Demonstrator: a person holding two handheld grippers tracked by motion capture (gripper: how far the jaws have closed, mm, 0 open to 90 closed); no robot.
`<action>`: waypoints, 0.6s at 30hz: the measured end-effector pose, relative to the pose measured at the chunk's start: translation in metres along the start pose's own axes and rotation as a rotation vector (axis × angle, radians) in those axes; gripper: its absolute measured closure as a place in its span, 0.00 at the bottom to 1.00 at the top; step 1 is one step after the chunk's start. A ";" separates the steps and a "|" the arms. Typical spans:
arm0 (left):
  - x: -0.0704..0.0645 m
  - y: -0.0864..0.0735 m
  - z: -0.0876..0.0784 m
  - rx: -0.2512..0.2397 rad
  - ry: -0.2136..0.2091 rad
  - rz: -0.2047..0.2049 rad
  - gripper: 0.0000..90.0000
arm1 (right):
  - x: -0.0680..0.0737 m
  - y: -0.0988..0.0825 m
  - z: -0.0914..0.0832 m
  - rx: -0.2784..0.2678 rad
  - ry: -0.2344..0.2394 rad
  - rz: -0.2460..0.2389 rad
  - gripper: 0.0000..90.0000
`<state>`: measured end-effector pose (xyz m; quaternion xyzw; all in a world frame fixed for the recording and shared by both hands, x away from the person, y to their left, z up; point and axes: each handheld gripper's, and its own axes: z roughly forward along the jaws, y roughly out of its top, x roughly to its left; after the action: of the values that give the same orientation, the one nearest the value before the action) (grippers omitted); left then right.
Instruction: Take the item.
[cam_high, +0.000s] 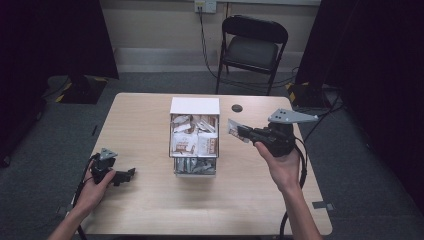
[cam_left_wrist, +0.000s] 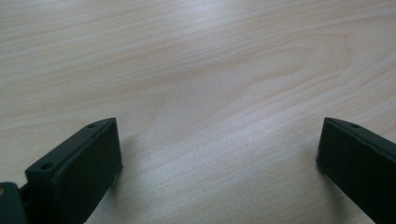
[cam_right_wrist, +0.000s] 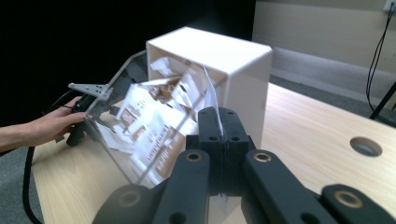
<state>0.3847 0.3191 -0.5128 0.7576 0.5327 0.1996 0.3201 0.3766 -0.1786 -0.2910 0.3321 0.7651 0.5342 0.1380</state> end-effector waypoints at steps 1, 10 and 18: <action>0.000 0.000 0.000 0.000 0.001 0.001 0.00 | -0.003 -0.003 0.001 0.003 -0.003 0.010 1.00; 0.000 0.000 0.000 -0.001 0.003 -0.002 0.00 | -0.024 -0.022 0.016 0.049 -0.037 0.068 1.00; 0.000 0.000 0.000 -0.002 0.002 -0.002 0.00 | -0.032 -0.035 0.026 0.100 -0.055 0.076 1.00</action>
<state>0.3845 0.3189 -0.5130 0.7564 0.5337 0.2006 0.3205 0.4020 -0.1880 -0.3371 0.3820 0.7735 0.4909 0.1216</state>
